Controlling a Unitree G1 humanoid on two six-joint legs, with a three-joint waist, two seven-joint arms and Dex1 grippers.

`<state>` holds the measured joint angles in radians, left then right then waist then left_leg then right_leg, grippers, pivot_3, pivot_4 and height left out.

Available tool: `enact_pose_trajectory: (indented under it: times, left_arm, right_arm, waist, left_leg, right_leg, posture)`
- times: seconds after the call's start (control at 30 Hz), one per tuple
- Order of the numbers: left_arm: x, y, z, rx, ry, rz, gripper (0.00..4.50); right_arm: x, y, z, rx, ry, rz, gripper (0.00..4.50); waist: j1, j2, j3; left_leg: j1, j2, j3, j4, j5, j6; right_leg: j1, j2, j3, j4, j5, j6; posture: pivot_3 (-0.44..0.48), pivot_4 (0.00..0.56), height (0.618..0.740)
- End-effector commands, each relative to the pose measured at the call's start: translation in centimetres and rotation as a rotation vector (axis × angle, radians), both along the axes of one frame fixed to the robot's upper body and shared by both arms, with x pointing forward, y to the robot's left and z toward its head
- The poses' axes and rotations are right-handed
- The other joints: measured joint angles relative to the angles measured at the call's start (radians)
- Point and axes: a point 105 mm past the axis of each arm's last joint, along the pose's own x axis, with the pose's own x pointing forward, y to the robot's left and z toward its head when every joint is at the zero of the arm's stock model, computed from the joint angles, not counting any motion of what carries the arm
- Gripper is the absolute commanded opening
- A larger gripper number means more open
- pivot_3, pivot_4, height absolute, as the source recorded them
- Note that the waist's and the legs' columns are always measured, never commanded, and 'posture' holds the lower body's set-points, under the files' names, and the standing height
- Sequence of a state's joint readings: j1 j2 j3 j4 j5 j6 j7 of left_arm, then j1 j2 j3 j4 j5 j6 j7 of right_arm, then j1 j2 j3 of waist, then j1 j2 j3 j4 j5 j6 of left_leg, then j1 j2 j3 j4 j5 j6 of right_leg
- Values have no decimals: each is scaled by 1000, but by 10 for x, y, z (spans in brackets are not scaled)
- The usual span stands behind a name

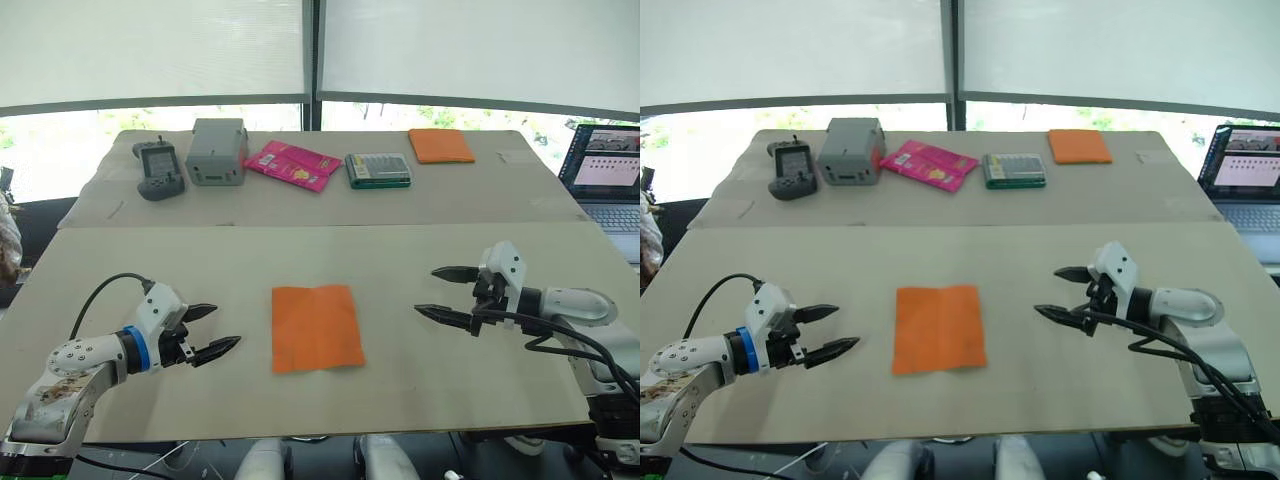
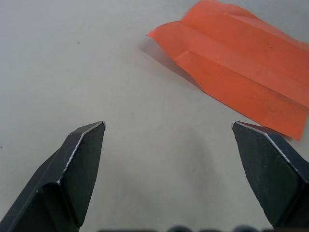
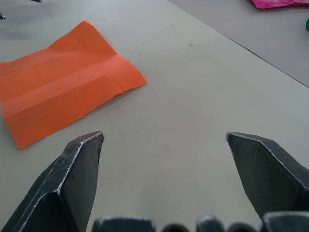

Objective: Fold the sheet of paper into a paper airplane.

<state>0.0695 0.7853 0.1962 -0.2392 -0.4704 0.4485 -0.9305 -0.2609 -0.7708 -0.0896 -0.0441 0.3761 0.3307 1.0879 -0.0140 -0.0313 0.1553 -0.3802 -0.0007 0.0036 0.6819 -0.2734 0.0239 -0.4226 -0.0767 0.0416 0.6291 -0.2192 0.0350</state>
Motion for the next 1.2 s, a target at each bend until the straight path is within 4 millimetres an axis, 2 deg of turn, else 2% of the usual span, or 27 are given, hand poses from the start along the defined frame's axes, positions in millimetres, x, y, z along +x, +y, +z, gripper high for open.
enact_pose_trajectory:
  times: [0.03,0.13,0.3,0.43,0.6,0.77,0.87,0.9,1.0,1.07,1.2]
  left_arm:
    - [5,-3,17,-37,-58,-17,4474]
    - [5,-7,24,-78,-45,-50,4474]
    - [-2,-25,36,-104,8,-189,4474]
    - [-2,-44,47,-115,2,-305,3298]
    - [-1,-66,49,-71,3,-435,1631]
    - [15,-90,36,-22,-29,-507,0]
    - [21,-96,26,23,-41,-525,0]
    - [22,-97,17,54,-32,-533,0]
    - [26,-95,-5,134,-13,-521,0]
    - [37,-90,-14,174,-22,-458,0]
    - [36,-90,-32,191,18,-443,0]
  right_arm:
    - [-1,-4,6,-8,-40,8,4500]
    - [-5,-8,3,-16,-31,9,4500]
    - [-23,9,2,-76,18,118,4500]
    - [-35,24,7,-79,62,180,4500]
    - [-46,40,7,-88,80,225,2970]
    - [-44,55,-2,-105,52,223,1224]
    - [-42,60,-3,-104,41,222,177]
    - [-39,63,-5,-112,30,213,46]
    - [-27,68,-12,-148,7,182,46]
    - [-20,69,-15,-175,0,165,46]
    - [-4,73,-20,-237,-47,139,46]
  waist:
    - [1,0,0]
    - [4,0,0]
    - [1,0,0]
    - [0,0,0]
    - [2,0,0]
    - [6,0,0]
    - [2,0,0]
    - [1,0,1]
    - [-3,0,1]
    - [1,0,1]
    - [3,0,0]
  left_leg:
    - [0,0,0,0,0,0]
    - [-1,0,-1,0,0,0]
    - [-1,0,0,0,0,0]
    - [0,0,-1,0,0,0]
    - [-1,0,-1,1,0,0]
    - [-1,-2,0,2,0,0]
    - [-2,-2,0,3,0,0]
    - [-2,-2,0,3,0,0]
    - [-2,-2,0,3,0,0]
    - [-2,-2,0,3,0,0]
    - [-2,-2,-1,3,0,0]
  right_leg:
    - [0,0,0,0,0,0]
    - [0,0,-1,0,0,0]
    - [-1,0,0,0,0,0]
    - [0,1,0,0,0,0]
    - [0,1,0,0,0,0]
    - [1,1,0,0,0,1]
    - [0,2,0,0,0,1]
    - [0,2,0,0,0,1]
    - [0,2,0,0,0,1]
    - [-1,3,0,1,0,1]
    - [0,2,0,0,0,1]
  posture:
    - [0,150,740]
    - [0,150,740]
    - [0,150,740]
    - [0,150,740]
    - [0,150,740]
    - [0,150,740]
    - [0,150,740]
    - [0,150,740]
    - [0,150,740]
    - [0,150,740]
    - [0,150,740]
